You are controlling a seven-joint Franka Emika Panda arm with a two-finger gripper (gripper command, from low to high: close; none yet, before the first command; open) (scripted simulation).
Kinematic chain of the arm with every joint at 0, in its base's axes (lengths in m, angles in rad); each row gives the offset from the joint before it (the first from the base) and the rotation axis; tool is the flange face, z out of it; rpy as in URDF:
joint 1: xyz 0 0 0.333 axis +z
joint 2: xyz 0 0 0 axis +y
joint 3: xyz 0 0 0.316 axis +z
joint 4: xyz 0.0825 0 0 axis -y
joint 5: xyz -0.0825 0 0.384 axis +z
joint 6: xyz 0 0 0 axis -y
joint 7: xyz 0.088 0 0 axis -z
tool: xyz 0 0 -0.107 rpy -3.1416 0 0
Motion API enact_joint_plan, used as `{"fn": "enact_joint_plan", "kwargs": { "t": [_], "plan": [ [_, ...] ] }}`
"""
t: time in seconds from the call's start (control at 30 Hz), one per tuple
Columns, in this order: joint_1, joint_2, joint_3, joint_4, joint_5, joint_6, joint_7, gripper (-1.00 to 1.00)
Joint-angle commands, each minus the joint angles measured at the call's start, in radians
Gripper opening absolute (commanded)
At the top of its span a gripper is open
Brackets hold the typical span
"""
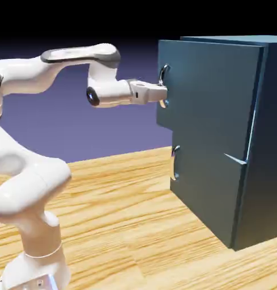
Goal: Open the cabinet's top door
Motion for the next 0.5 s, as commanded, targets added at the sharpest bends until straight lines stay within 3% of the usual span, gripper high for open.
{"fn": "enact_joint_plan", "kwargs": {
  "t": [0.0,0.47],
  "plan": [
    [0.036,0.012,-0.027,-0.020,0.000,-0.008,-0.023,-1.00],
    [0.544,0.119,-0.454,-0.212,-0.021,-0.060,-0.319,-1.00]
  ]
}}
